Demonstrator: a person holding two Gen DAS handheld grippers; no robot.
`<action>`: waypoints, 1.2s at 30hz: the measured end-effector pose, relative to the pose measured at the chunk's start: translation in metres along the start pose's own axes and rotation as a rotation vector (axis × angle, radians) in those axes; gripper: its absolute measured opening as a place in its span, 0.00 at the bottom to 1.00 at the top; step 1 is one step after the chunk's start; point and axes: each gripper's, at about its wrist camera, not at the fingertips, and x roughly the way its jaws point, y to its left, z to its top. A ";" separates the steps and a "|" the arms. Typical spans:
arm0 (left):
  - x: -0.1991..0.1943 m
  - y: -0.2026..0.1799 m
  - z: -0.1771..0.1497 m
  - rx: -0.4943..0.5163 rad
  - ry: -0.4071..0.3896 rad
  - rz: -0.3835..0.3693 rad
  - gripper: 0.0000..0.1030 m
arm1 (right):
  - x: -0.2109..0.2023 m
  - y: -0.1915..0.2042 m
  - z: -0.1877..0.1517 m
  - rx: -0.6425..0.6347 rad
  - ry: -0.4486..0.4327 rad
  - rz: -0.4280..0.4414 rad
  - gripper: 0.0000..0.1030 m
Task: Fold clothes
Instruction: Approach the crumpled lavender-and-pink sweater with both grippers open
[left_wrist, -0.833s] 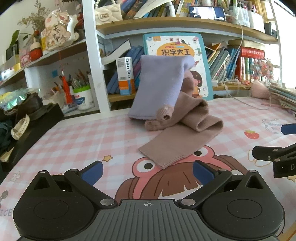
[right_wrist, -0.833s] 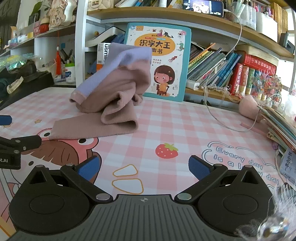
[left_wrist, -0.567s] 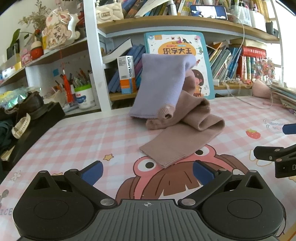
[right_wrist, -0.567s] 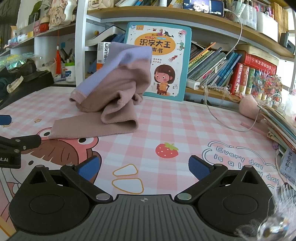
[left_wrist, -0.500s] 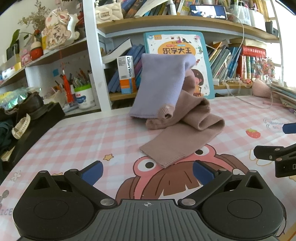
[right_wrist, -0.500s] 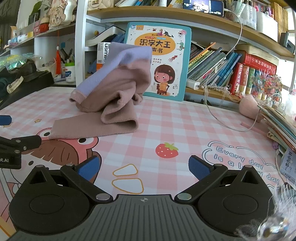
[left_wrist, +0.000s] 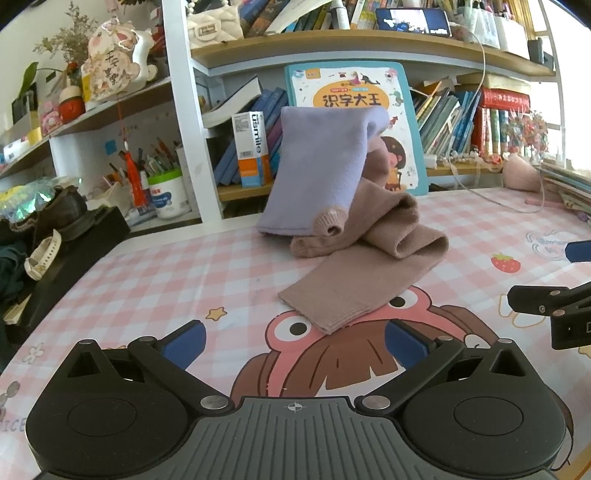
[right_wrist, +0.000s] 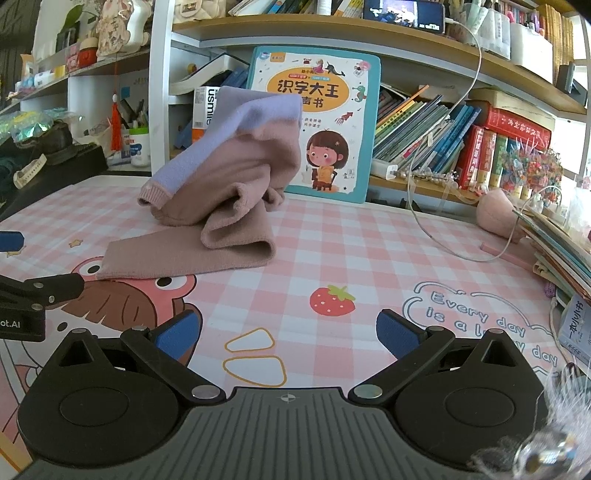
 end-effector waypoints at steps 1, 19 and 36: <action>0.000 0.000 0.000 0.000 0.000 -0.001 1.00 | 0.000 0.000 0.000 0.000 0.000 0.000 1.00; 0.001 0.001 0.000 -0.013 0.002 -0.009 1.00 | 0.000 -0.001 0.000 -0.002 0.001 0.008 1.00; -0.003 0.001 -0.001 -0.021 -0.021 0.009 1.00 | -0.001 -0.001 -0.001 0.000 -0.005 0.032 1.00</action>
